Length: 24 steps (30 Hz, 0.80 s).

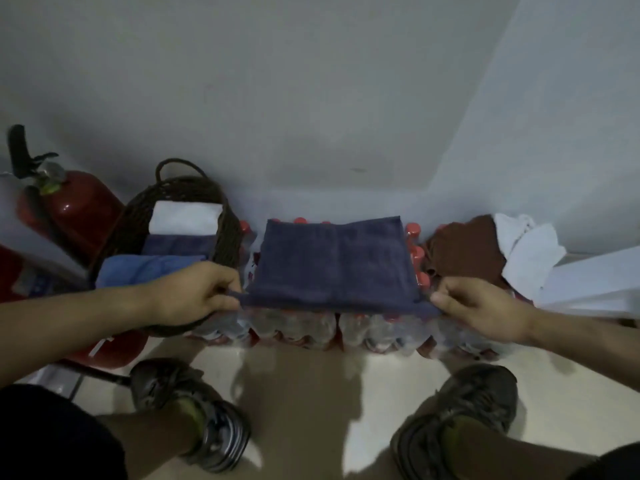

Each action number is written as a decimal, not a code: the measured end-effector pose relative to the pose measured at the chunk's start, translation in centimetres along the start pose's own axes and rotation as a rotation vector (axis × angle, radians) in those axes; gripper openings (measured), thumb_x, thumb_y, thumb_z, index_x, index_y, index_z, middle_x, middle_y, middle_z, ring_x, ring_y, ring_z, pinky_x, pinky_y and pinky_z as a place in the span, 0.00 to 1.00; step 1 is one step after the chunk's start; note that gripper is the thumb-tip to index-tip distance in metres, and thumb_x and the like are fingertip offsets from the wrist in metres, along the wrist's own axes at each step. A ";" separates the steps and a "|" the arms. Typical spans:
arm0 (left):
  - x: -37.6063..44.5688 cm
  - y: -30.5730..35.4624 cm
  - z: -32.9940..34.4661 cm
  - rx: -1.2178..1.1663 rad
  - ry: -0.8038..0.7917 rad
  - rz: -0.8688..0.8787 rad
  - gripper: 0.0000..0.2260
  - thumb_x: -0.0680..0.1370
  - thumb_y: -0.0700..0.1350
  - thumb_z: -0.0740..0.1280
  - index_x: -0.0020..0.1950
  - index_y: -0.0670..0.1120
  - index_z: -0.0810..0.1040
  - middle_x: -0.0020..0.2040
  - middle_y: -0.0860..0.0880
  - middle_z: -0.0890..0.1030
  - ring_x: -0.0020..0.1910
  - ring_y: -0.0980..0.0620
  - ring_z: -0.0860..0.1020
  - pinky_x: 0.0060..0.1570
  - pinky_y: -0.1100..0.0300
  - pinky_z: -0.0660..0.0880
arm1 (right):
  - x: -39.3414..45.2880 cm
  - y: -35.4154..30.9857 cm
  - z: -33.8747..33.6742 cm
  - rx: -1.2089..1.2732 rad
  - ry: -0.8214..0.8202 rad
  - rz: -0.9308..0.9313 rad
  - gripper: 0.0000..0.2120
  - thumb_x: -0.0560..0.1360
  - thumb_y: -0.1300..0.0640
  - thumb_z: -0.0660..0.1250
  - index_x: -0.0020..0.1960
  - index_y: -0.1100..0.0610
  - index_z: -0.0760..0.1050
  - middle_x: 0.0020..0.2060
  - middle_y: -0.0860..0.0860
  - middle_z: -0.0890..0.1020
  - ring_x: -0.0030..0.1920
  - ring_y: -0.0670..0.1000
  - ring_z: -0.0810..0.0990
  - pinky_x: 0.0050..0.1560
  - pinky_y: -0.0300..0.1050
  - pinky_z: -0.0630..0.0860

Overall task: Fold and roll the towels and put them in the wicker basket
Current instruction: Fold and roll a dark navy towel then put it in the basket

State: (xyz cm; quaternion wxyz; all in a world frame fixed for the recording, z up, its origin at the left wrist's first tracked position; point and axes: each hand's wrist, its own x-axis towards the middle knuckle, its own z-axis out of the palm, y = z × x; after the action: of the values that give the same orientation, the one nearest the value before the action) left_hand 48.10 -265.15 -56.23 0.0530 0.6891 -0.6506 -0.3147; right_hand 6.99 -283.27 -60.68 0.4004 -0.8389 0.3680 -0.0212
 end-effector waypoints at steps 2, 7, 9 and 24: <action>-0.1 -0.4 1.8 -0.069 -0.110 -0.017 0.09 0.76 0.42 0.71 0.37 0.51 0.76 0.34 0.53 0.79 0.33 0.59 0.78 0.35 0.65 0.72 | -0.7 0.6 1.1 0.008 -0.176 0.079 0.19 0.74 0.40 0.58 0.37 0.55 0.70 0.30 0.45 0.71 0.32 0.44 0.69 0.37 0.41 0.69; 0.4 -0.8 3.2 -0.127 -0.259 -0.091 0.04 0.76 0.45 0.70 0.41 0.49 0.79 0.36 0.51 0.83 0.34 0.56 0.81 0.35 0.63 0.77 | -0.1 0.2 0.5 0.421 -0.485 0.396 0.17 0.81 0.51 0.60 0.47 0.66 0.72 0.30 0.50 0.80 0.27 0.43 0.77 0.27 0.35 0.70; 1.3 -0.8 2.8 -0.186 -0.234 -0.140 0.07 0.77 0.44 0.69 0.40 0.46 0.78 0.33 0.50 0.82 0.32 0.57 0.80 0.33 0.63 0.76 | 0.7 -0.2 -0.1 0.485 -0.471 0.419 0.19 0.81 0.52 0.59 0.50 0.69 0.74 0.37 0.62 0.84 0.31 0.50 0.81 0.29 0.38 0.73; 10.7 -1.4 1.4 -0.685 0.343 -0.554 0.09 0.81 0.43 0.63 0.51 0.37 0.78 0.47 0.35 0.83 0.49 0.36 0.82 0.53 0.40 0.79 | 10.7 -1.0 -2.1 0.638 0.158 0.410 0.04 0.80 0.63 0.64 0.47 0.59 0.76 0.40 0.58 0.81 0.40 0.54 0.81 0.41 0.47 0.82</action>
State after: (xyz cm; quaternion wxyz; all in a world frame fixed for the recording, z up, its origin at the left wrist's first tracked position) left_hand 48.08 -274.41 -61.95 0.2978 0.8217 -0.2828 -0.3951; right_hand 14.74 -291.07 -61.32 0.6077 -0.5769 0.5328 -0.1185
